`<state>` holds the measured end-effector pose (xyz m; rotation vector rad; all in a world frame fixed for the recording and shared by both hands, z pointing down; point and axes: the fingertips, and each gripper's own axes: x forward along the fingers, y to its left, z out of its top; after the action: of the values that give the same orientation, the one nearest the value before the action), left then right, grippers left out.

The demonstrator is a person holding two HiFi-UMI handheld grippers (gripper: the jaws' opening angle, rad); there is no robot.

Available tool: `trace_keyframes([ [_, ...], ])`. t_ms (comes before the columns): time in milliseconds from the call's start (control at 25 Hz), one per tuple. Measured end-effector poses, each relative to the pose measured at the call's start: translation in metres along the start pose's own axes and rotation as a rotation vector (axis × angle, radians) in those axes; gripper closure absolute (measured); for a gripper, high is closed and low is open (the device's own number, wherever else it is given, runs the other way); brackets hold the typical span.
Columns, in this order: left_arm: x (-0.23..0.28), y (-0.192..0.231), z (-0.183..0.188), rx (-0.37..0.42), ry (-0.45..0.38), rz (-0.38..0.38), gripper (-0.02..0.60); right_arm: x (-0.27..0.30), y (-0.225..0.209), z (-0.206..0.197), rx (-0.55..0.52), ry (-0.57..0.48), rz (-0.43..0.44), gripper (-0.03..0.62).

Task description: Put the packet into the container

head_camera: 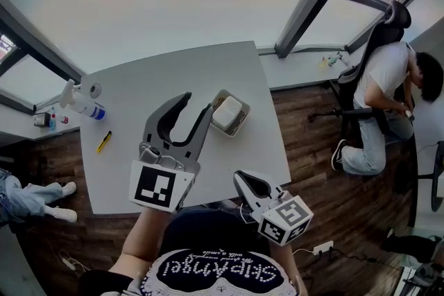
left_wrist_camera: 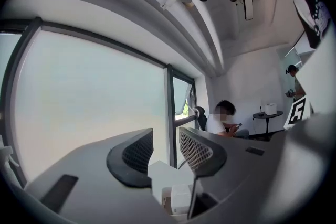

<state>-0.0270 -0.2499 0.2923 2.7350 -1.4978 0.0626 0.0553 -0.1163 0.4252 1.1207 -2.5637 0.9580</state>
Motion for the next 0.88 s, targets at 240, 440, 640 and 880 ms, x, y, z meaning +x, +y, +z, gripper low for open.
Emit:
trace_keyframes([
  [240, -0.027, -0.010, 0.008, -0.034, -0.020, 0.003, 0.436, 0.009, 0.008, 0.000, -0.001, 0.003, 0.023, 0.579],
  [440, -0.048, -0.015, 0.012, -0.064, -0.018, -0.001, 0.449, 0.016, 0.012, 0.001, -0.003, 0.006, 0.037, 0.579],
  [640, -0.065, -0.015, 0.010, -0.067, -0.008, 0.006, 0.468, 0.021, 0.018, 0.003, -0.011, 0.013, 0.046, 0.579],
  [880, -0.077, -0.020, -0.004, -0.088, 0.009, 0.025, 0.495, 0.022, 0.019, 0.004, -0.016, 0.010, 0.045, 0.579],
])
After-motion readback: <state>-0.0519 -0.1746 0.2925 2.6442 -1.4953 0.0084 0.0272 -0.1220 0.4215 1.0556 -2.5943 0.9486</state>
